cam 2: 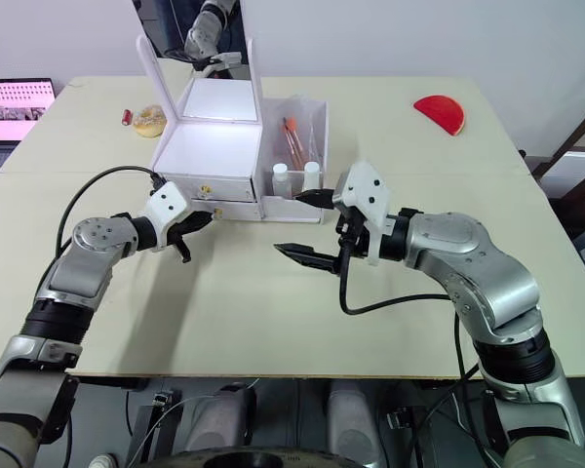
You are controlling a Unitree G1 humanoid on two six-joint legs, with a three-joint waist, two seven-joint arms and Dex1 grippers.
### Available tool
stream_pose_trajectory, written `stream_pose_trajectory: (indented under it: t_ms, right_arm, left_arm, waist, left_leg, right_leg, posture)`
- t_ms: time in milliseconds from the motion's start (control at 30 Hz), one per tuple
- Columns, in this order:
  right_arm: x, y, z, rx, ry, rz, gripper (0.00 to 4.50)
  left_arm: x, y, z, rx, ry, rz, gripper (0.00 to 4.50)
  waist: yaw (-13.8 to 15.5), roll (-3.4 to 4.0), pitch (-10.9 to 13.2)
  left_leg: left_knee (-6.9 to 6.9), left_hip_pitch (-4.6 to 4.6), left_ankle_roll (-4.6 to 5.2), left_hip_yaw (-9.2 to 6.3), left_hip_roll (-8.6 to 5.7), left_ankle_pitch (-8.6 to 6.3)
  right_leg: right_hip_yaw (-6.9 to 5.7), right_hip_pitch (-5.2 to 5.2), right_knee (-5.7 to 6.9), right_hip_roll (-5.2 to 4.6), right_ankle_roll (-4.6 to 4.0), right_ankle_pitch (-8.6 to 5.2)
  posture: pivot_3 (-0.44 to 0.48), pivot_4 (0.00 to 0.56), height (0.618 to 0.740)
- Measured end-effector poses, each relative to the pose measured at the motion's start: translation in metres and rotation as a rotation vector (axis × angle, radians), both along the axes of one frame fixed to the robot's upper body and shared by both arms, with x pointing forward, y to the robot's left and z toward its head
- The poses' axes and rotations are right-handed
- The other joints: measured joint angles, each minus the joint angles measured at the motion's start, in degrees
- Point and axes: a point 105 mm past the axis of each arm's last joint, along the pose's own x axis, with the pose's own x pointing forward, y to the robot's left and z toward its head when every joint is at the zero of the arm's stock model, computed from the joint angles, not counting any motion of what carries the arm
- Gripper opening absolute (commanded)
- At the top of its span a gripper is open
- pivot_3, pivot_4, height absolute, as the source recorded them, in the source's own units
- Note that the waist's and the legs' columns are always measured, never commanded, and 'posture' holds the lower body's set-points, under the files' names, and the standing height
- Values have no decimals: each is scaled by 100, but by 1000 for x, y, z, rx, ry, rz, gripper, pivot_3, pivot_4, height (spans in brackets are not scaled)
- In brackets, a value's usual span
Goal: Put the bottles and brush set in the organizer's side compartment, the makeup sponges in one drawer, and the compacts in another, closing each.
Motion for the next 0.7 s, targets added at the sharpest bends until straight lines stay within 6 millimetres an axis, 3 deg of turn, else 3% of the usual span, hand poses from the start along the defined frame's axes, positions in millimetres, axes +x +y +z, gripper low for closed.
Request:
stream_pose_trajectory:
  t_ms: [200, 300, 400, 567, 700]
  right_arm:
    - [0, -4, 1, 5, 3, -10, 4500]
    - [3, -12, 6, 26, 4, -35, 4500]
    - [8, -33, 7, 28, 16, -100, 4500]
    - [16, -87, -7, 2, 90, -270, 4500]
    - [15, -127, -19, -6, 132, -388, 4500]
  left_arm:
    - [-6, 3, 4, -4, 17, -10, 31]
    - [-21, 11, 9, -60, 56, -28, 31]
    - [-45, 25, 18, -129, 107, -38, 31]
    - [-90, 66, 45, -268, 179, 19, 31]
    - [-116, 111, 58, -306, 148, 167, 31]
  waist:
    - [-19, 0, 0]
    - [-56, 0, 0]
    - [-53, -1, 1]
    - [-34, 1, 3]
    - [-33, 1, 4]
  left_leg:
    - [-6, -2, 0, 0, 0, 0]
    - [-11, -3, 0, 1, 0, -1]
    - [-20, -4, 2, 0, 1, -1]
    - [-20, -6, 6, 2, 1, -4]
    - [-14, -2, 6, 4, 1, -4]
  right_leg:
    - [0, -1, -8, 0, 10, 4]
    - [0, -3, -10, 0, 15, 2]
    - [0, -8, -10, 0, 17, -5]
    - [1, -9, -13, -1, 6, -19]
    - [1, -4, -14, -2, 2, -20]
  posture:
    - [0, 150, 739]
    - [0, 150, 739]
    - [0, 150, 739]
    - [0, 150, 739]
    - [0, 150, 739]
